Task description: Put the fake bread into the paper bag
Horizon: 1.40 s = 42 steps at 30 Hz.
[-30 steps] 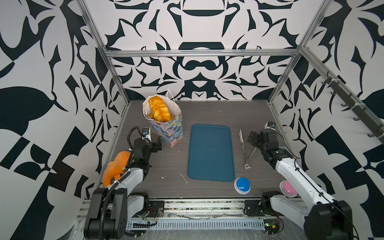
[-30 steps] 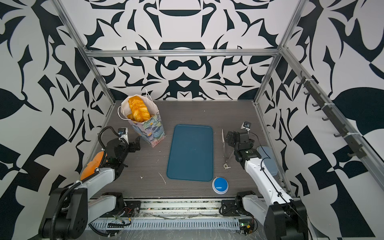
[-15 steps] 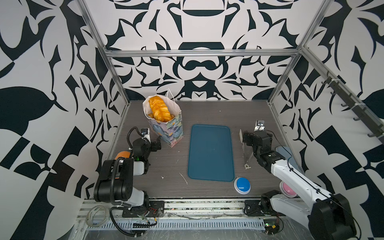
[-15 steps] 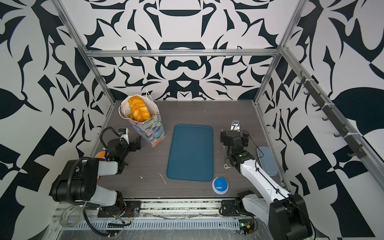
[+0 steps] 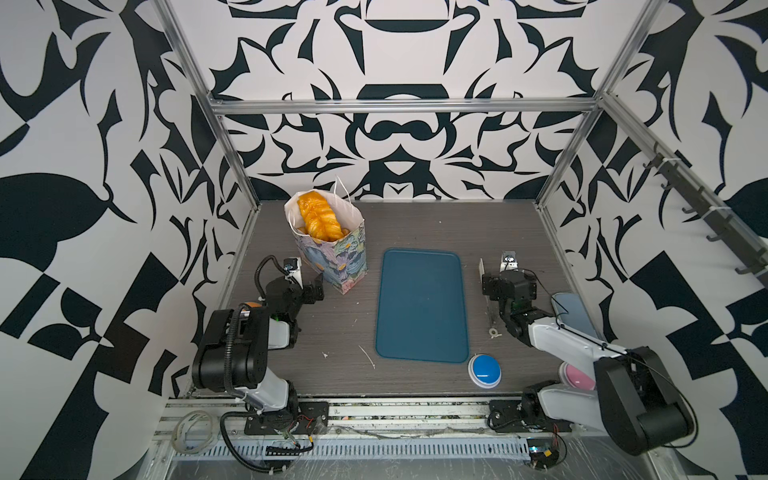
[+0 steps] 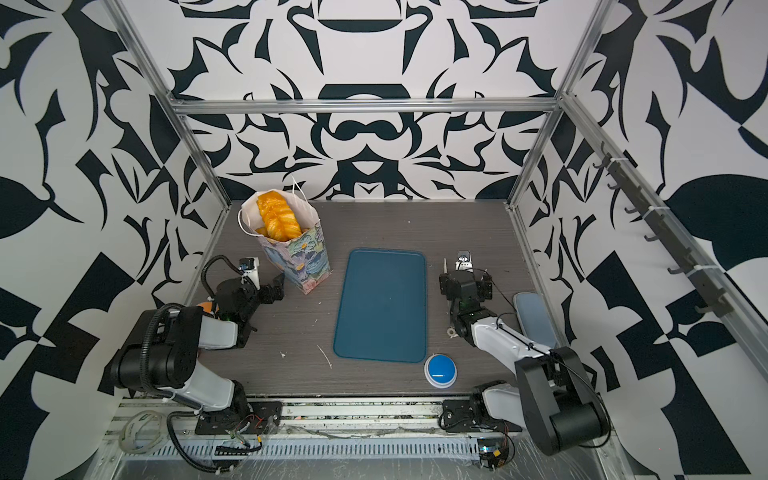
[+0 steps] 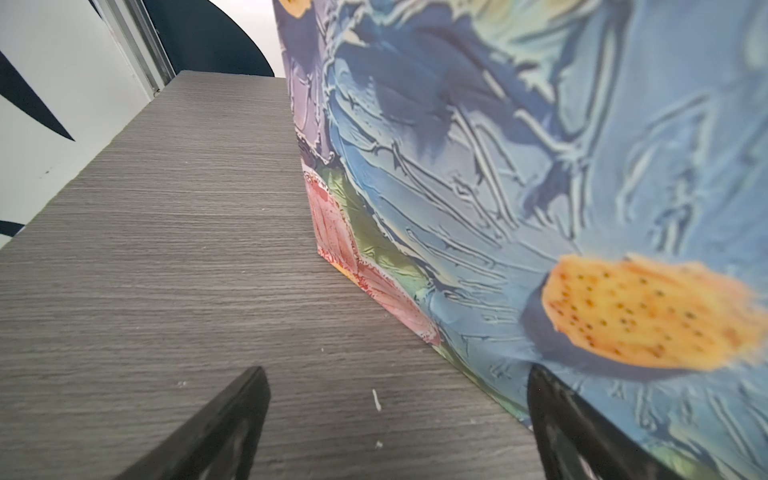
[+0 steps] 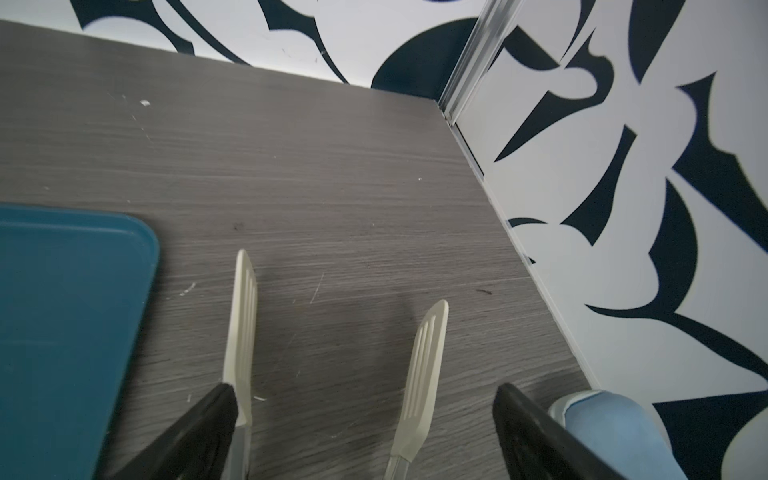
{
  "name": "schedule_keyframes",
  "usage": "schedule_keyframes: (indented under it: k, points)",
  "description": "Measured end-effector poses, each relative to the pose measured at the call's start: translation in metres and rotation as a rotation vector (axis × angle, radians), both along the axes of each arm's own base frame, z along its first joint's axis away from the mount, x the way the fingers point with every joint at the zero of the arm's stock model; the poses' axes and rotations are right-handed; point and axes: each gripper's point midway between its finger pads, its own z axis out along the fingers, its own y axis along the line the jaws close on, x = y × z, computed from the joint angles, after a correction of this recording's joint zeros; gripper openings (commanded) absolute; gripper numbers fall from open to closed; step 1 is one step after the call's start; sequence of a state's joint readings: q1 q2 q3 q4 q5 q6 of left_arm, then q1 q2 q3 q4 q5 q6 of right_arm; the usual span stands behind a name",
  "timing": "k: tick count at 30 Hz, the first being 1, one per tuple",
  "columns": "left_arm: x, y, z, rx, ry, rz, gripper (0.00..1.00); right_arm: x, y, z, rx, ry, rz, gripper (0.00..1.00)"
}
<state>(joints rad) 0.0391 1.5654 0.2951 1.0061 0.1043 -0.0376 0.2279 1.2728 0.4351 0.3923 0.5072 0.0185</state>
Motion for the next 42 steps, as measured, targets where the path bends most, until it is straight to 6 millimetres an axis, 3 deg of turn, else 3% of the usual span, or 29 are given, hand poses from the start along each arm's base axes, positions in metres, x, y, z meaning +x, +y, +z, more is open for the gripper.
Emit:
schedule_keyframes:
  k: [12, 42]
  points:
    - [0.0, 0.0, 0.0, 0.0, 0.0, 0.001, 0.99, 0.024, -0.002, -0.032, 0.025, 0.034, 0.035, 1.0]
    - [0.006, 0.002, 0.0, -0.011, 0.022, 0.015, 0.99, 0.031, 0.014, -0.036, 0.14, -0.093, 0.179, 1.0]
